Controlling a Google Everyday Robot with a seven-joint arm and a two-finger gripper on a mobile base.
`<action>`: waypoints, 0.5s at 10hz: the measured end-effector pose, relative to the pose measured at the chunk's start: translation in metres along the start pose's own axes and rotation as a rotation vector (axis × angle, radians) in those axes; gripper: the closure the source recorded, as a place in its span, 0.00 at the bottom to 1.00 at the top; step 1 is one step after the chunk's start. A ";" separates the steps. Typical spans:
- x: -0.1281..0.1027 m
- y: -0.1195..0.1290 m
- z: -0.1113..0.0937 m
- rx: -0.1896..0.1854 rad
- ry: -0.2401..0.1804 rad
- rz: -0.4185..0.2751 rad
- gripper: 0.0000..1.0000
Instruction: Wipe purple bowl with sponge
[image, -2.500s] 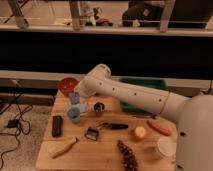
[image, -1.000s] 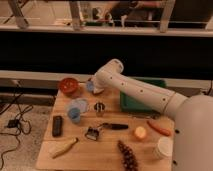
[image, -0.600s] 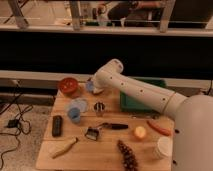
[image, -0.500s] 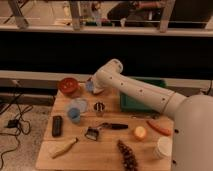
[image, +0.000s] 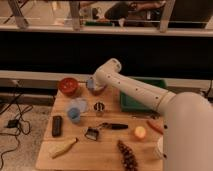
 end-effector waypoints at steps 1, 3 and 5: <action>0.003 -0.005 0.003 0.009 0.007 0.009 1.00; 0.014 -0.009 0.005 0.016 0.025 0.030 1.00; 0.029 -0.009 0.013 0.010 0.045 0.051 1.00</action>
